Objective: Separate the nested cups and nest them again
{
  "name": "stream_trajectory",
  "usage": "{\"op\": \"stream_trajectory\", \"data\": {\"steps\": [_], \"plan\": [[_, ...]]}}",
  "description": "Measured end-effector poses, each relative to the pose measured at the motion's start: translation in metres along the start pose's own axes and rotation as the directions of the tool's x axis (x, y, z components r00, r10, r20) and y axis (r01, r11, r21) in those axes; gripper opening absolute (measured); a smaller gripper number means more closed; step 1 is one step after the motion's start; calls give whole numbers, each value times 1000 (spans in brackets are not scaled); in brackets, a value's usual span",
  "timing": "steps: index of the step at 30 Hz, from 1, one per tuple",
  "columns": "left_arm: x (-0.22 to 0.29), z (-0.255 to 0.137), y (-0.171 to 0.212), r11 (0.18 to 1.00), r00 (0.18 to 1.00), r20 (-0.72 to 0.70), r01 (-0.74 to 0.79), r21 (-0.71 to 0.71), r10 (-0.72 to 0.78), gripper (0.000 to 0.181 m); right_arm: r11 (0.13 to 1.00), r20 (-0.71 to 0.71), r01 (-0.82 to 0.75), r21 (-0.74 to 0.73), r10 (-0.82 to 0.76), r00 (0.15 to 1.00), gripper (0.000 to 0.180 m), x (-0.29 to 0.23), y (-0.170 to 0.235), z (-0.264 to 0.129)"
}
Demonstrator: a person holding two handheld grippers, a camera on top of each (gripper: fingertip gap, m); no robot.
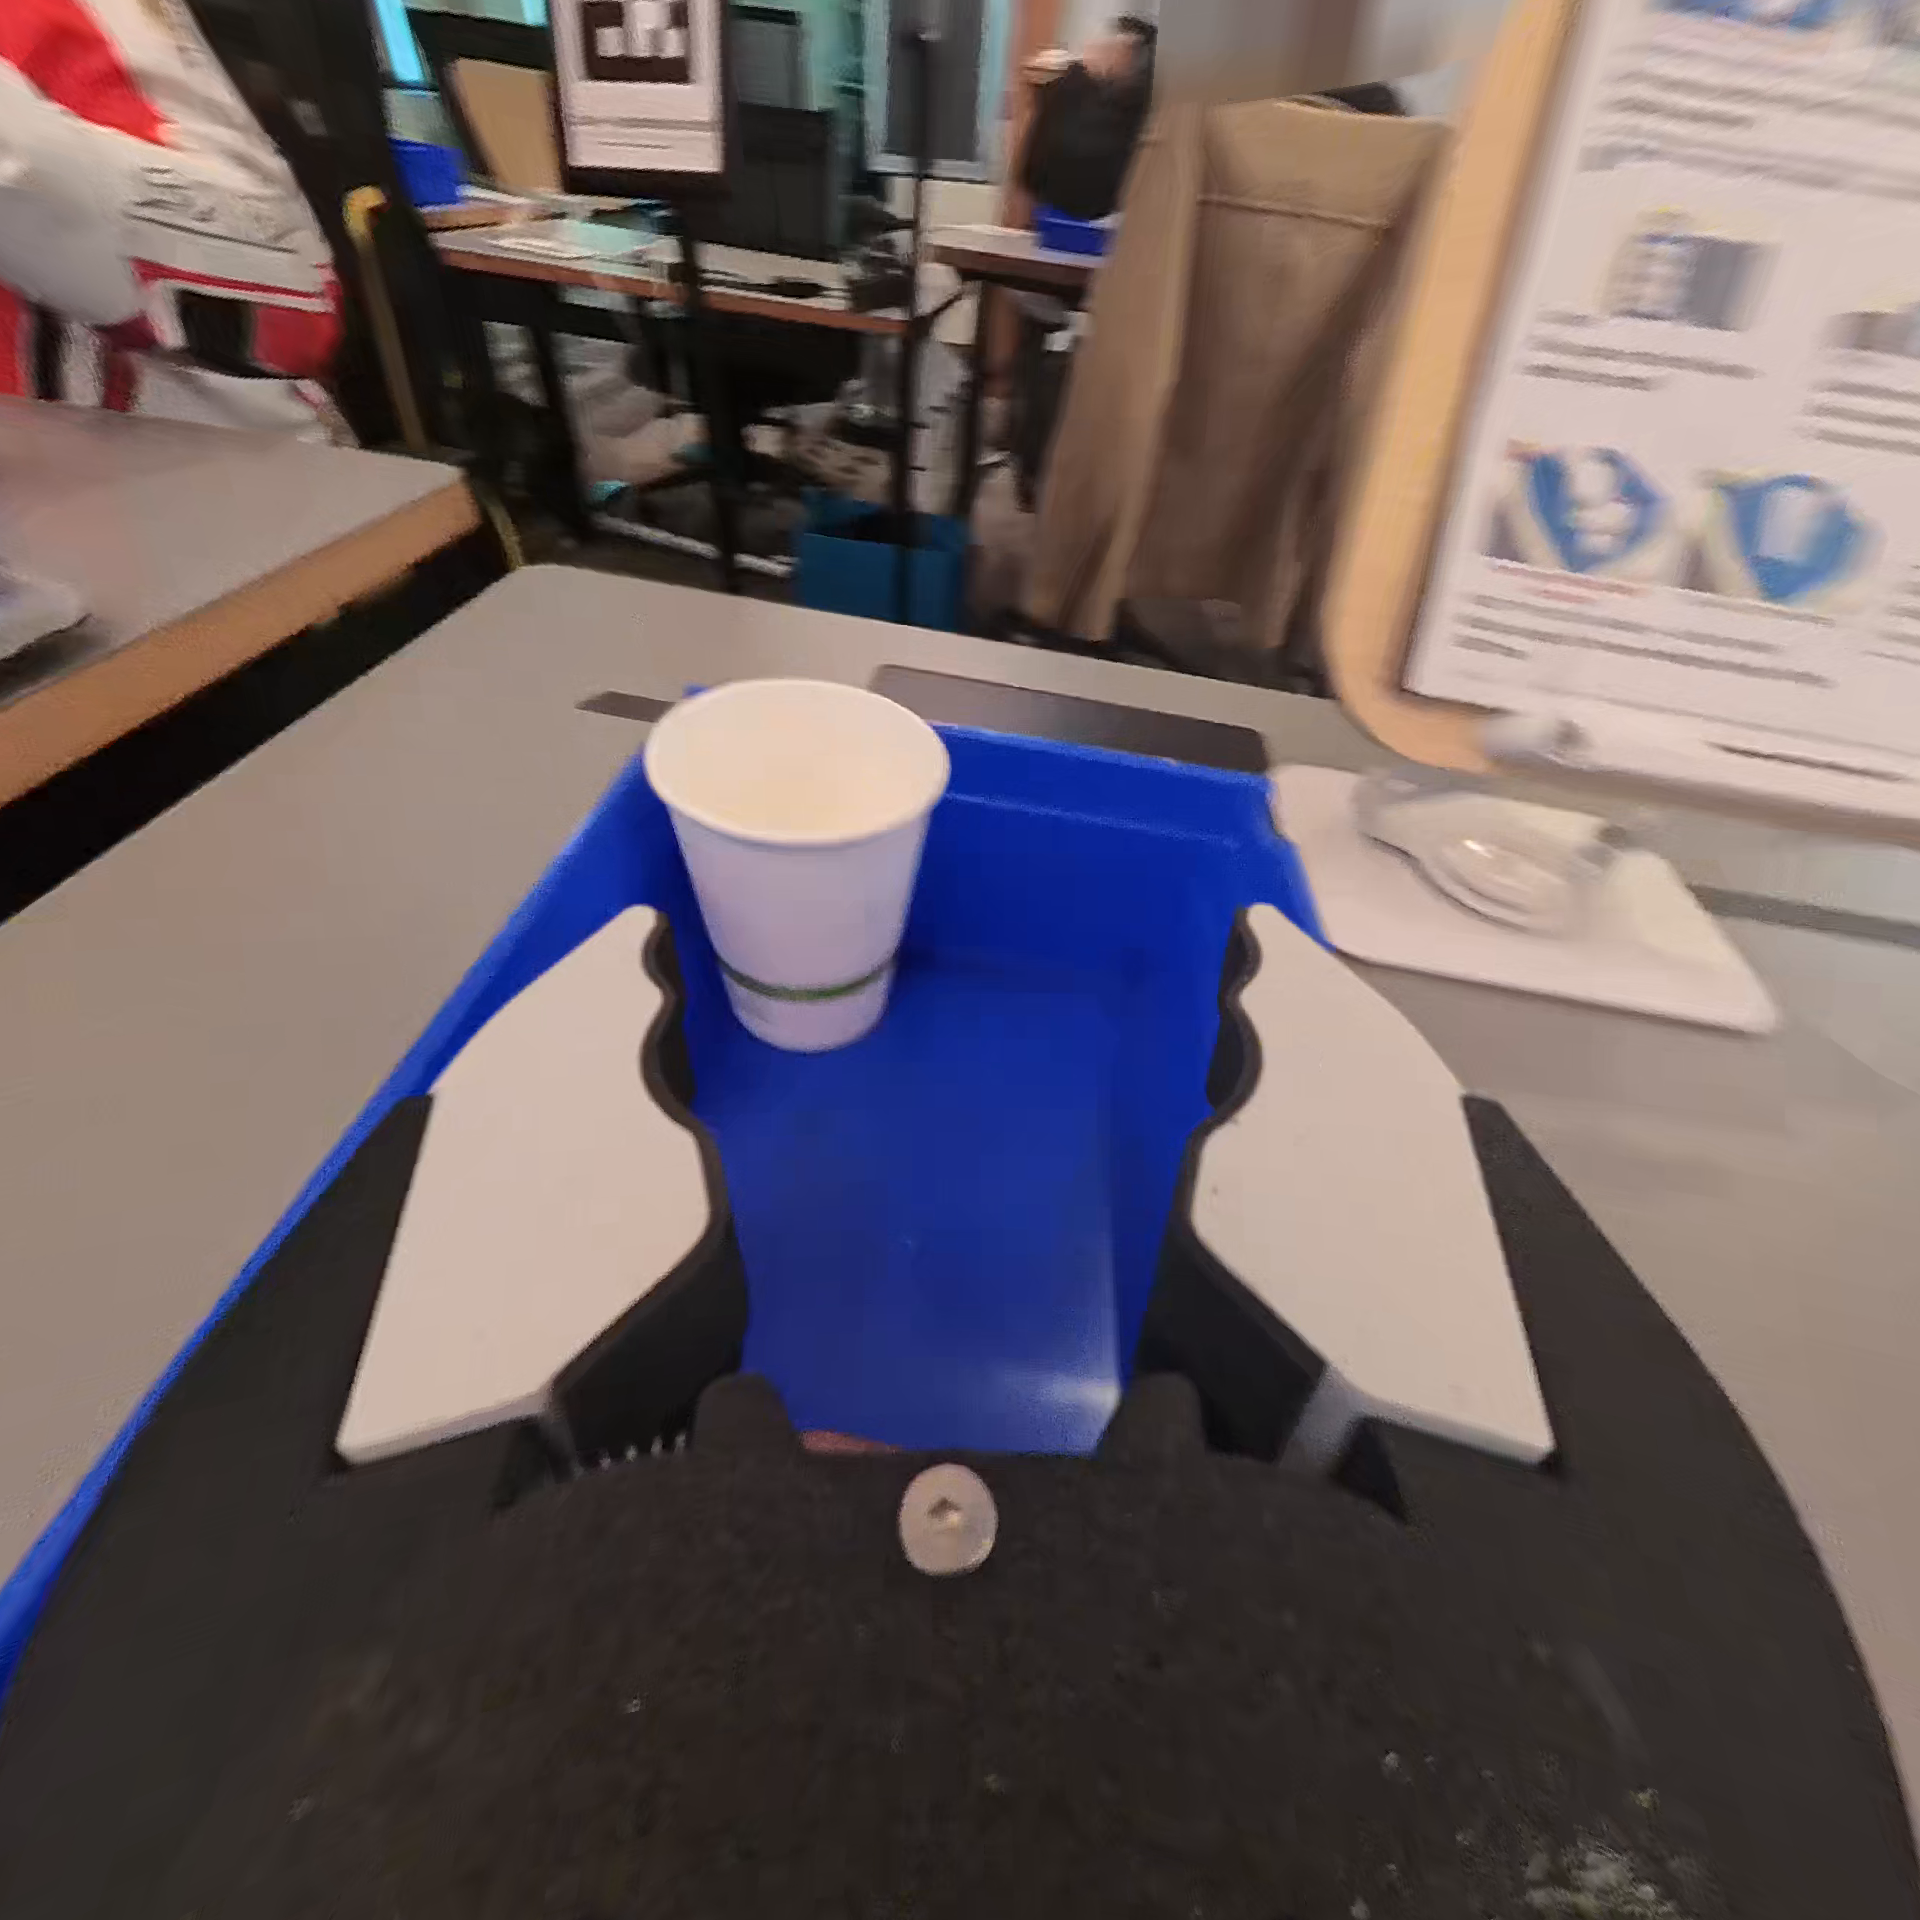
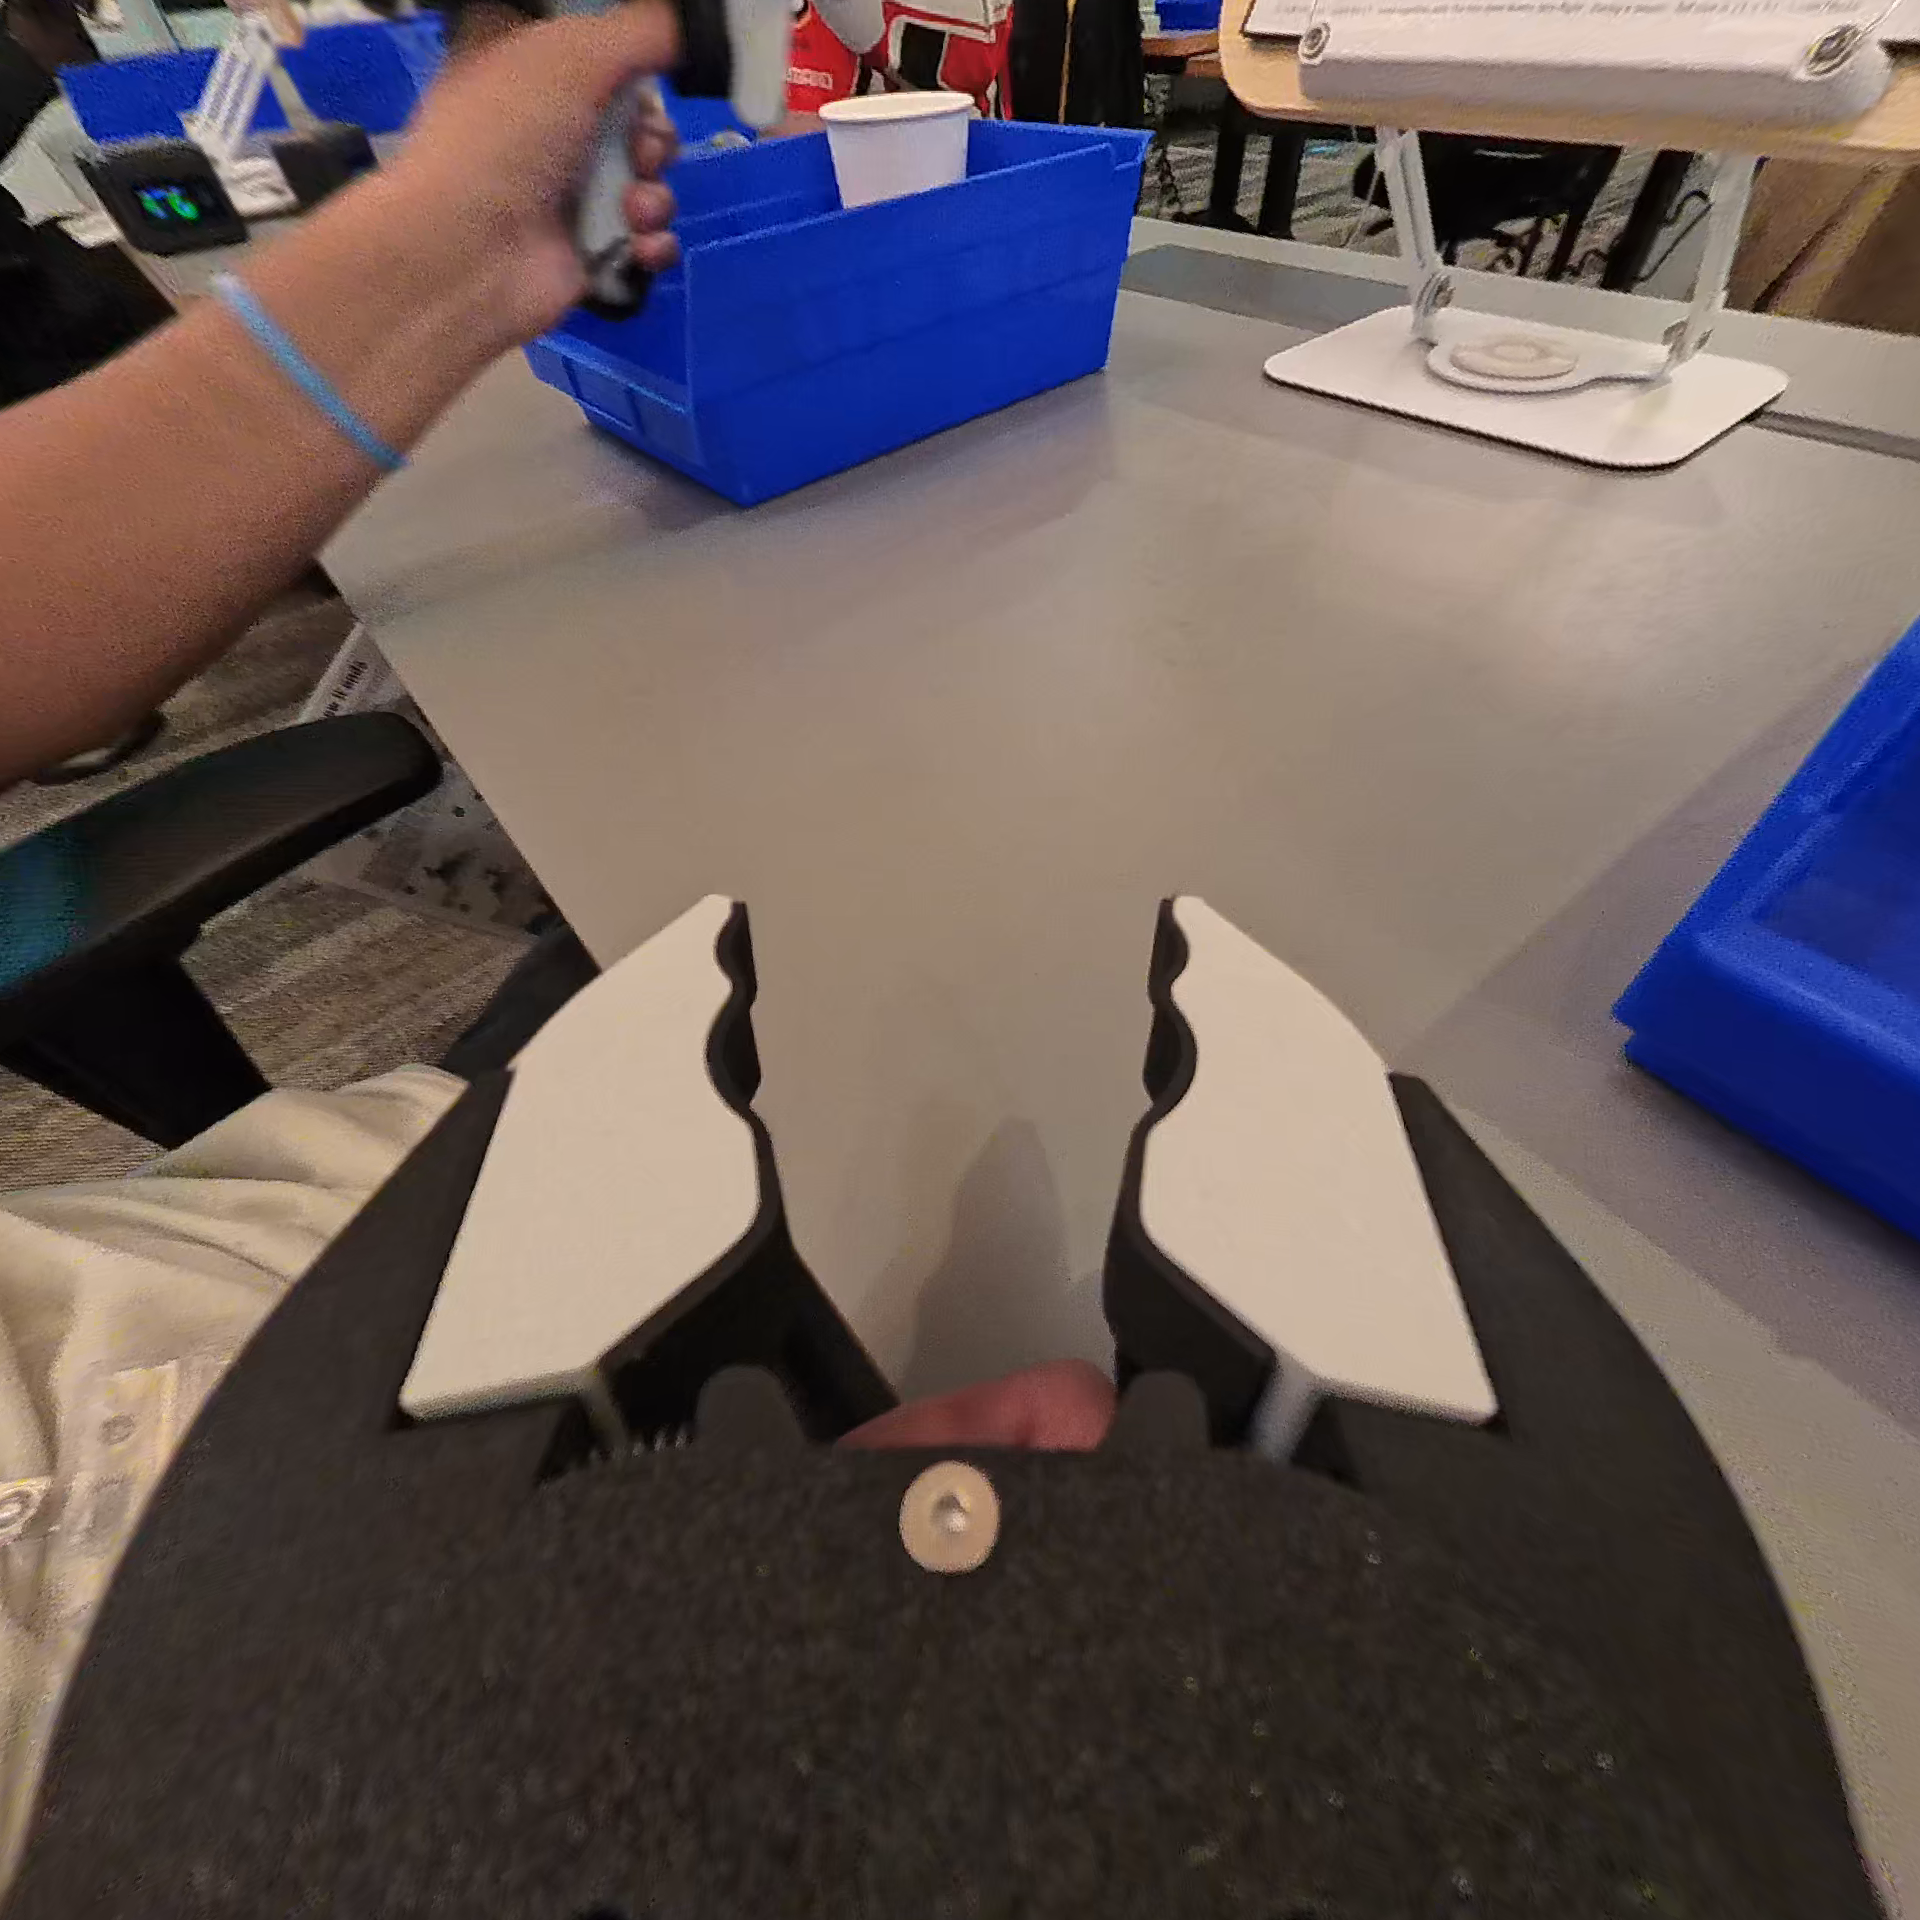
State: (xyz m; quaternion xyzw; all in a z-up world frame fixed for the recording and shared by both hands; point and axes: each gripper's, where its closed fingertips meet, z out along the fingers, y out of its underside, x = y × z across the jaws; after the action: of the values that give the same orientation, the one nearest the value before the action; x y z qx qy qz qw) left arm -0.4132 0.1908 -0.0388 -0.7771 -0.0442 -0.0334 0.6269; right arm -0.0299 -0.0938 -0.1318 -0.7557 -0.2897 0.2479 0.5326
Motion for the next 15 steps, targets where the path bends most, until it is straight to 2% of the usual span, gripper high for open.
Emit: {"op": "stream_trajectory", "data": {"steps": [2,6,8,11,12,15], "plan": [[-13,38,-2,1000,996,92,9,-3,-9,99,1000,6,-1,3,1,1000,72,-2,0,-2],[-29,94,17,995,975,219,47,-89,-27,111,1000,-2,10,16,-10,1000,71,-1,-5,-6],[-34,109,22,993,965,263,36,-114,-5,112,1000,4,2,17,-2,1000,71,0,-6,-7],[-53,120,27,989,916,390,-39,-145,94,102,1000,11,-13,9,13,1000,69,1,-4,-7],[-57,123,31,985,908,405,-48,-166,113,96,1000,11,-16,5,16,1000,69,2,-3,-7],[-58,123,35,978,908,399,-51,-203,130,93,1000,1,-11,-5,11,1000,68,4,-1,-6]]}}
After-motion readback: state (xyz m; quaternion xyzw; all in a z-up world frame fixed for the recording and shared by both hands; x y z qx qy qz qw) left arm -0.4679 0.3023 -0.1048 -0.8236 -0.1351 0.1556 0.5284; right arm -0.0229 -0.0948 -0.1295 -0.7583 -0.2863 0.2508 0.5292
